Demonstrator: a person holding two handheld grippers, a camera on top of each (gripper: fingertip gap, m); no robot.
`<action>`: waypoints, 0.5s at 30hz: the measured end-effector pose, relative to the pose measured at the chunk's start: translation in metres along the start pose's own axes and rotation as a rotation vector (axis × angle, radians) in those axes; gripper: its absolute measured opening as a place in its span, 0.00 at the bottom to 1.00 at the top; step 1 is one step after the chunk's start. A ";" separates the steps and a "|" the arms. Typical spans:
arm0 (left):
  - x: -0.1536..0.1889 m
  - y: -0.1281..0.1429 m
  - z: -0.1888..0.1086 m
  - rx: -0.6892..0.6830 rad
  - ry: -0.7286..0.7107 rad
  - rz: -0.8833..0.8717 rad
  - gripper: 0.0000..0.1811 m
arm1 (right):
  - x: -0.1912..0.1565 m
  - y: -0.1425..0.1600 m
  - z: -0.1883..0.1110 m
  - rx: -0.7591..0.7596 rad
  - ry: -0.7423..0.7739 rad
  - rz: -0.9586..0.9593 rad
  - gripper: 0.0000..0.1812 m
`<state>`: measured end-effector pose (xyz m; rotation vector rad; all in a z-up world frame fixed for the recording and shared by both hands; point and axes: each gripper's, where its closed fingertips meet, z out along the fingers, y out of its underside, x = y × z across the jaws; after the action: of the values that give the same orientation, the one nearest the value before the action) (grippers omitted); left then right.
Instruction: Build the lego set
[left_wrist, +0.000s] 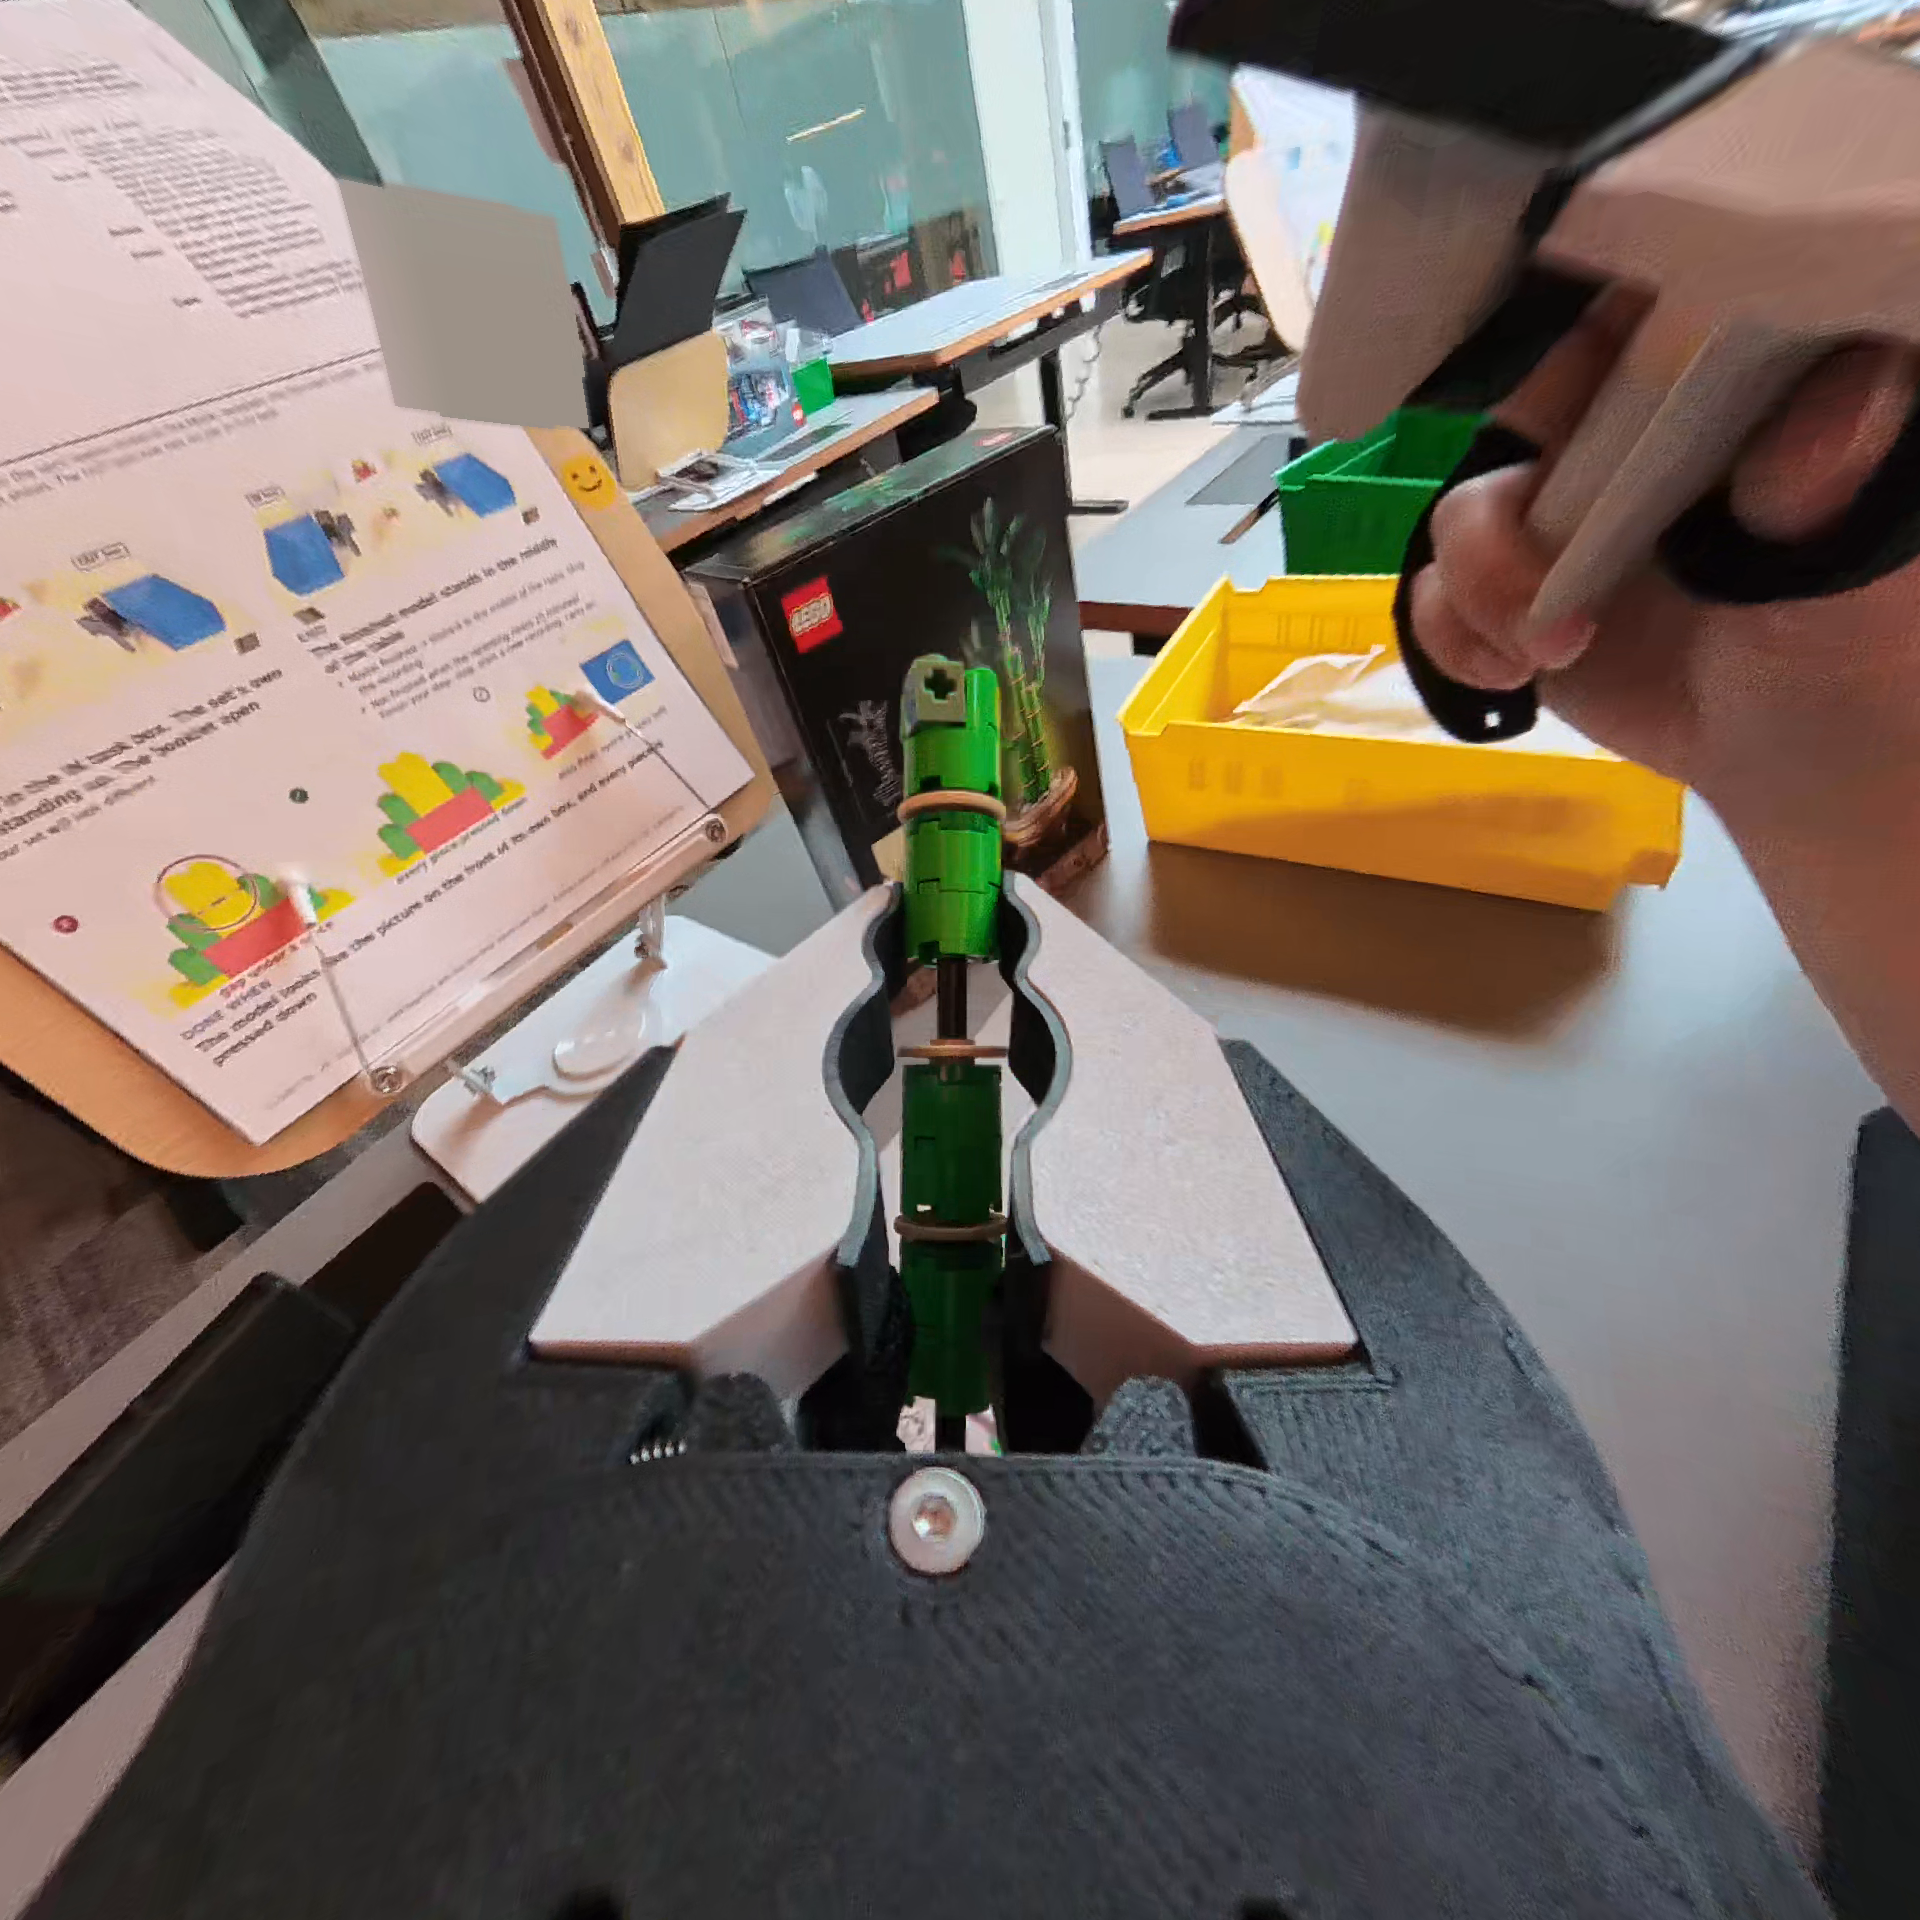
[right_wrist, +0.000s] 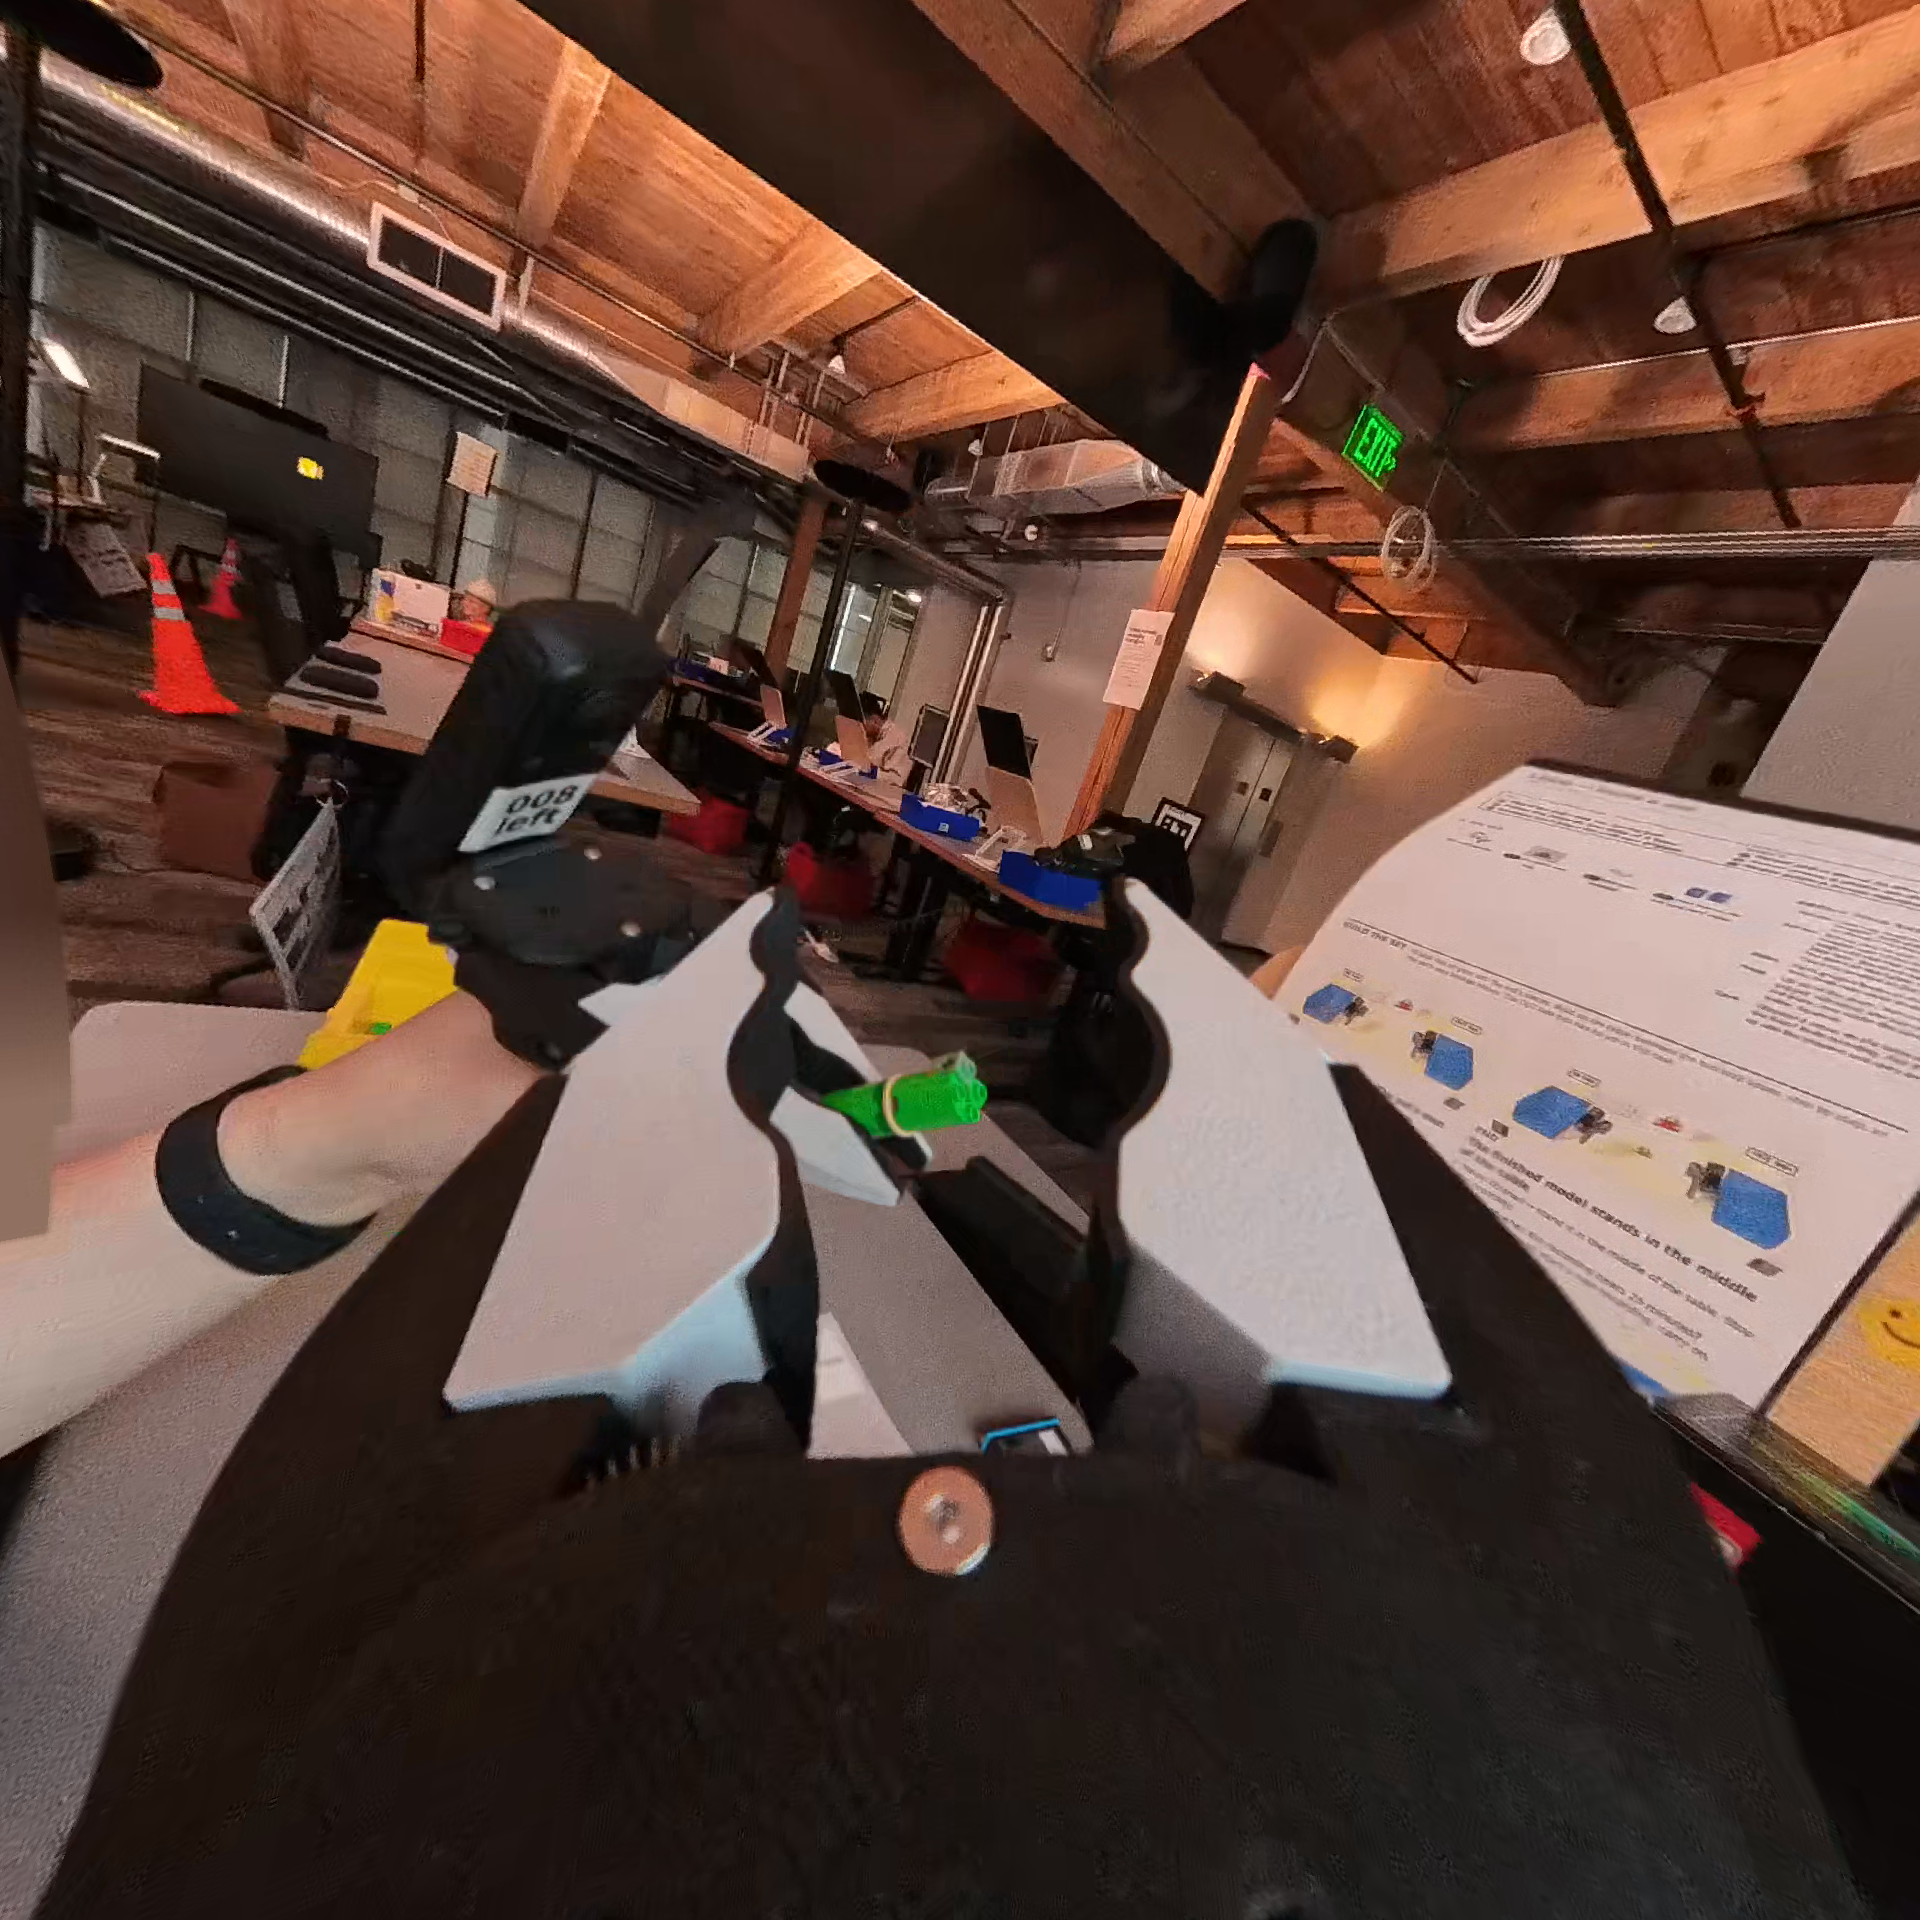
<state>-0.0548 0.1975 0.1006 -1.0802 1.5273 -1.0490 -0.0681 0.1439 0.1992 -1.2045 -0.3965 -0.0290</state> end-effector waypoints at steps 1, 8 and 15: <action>-0.002 0.001 -0.002 0.008 -0.016 0.009 0.07 | -0.002 -0.002 0.001 0.036 0.014 -0.002 0.32; 0.005 -0.009 -0.010 0.103 0.042 0.007 0.07 | -0.018 0.022 0.018 0.090 0.013 -0.194 0.26; 0.016 -0.025 -0.020 0.169 0.057 0.037 0.07 | -0.023 0.017 0.021 0.136 0.042 -0.164 0.23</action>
<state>-0.0735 0.1788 0.1247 -0.9092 1.4689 -1.1697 -0.0918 0.1649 0.1830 -1.0340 -0.4523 -0.1666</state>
